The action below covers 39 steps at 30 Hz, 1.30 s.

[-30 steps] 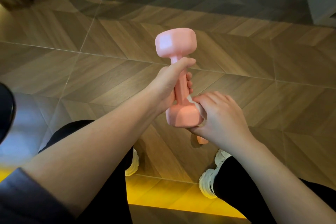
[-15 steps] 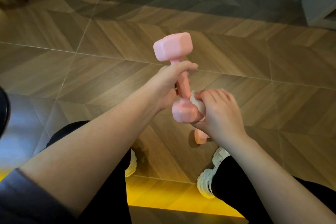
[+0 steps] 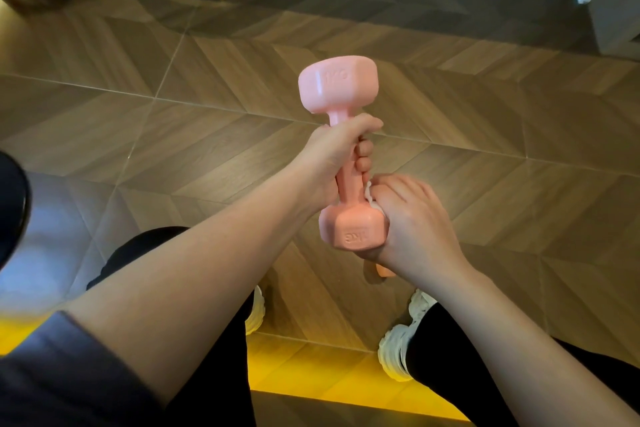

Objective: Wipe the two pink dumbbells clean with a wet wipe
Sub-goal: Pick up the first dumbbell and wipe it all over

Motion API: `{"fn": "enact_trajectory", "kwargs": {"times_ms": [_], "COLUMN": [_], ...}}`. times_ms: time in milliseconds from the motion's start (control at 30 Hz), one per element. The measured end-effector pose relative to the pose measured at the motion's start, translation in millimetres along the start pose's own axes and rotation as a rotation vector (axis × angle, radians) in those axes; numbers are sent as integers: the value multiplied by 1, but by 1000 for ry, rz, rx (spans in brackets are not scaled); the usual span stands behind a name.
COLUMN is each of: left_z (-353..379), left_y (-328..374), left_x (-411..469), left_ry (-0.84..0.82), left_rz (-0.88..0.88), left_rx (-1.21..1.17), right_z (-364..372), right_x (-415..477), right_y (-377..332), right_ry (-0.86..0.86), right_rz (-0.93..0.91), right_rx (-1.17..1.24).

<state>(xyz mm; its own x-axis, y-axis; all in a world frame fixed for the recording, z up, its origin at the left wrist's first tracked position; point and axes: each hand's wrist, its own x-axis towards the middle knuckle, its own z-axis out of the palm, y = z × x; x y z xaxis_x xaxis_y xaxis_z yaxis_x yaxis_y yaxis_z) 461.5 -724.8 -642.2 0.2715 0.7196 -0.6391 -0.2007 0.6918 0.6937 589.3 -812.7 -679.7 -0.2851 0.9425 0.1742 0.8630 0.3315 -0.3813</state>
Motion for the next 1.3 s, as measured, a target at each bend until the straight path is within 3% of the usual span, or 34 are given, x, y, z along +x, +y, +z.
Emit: {"fn": "enact_trajectory", "kwargs": {"times_ms": [400,767,1000,1300], "left_z": [-3,1,0,-5], "left_y": [-2,2,-4,-2], "left_x": [-1,-3,-1,3], "left_ry": [89,-17,71,55], "left_rz": [8,15,11,62], "left_rx": [38,18,-11,-3], "right_z": [5,4,9,8], "right_x": [-2,-3,-4,-2], "right_y": [9,5,10,6], "right_ry": [-6,16,4,56], "right_rz": [41,-31,49,-8], "right_rx": [-133,-160,-212,-161]}}
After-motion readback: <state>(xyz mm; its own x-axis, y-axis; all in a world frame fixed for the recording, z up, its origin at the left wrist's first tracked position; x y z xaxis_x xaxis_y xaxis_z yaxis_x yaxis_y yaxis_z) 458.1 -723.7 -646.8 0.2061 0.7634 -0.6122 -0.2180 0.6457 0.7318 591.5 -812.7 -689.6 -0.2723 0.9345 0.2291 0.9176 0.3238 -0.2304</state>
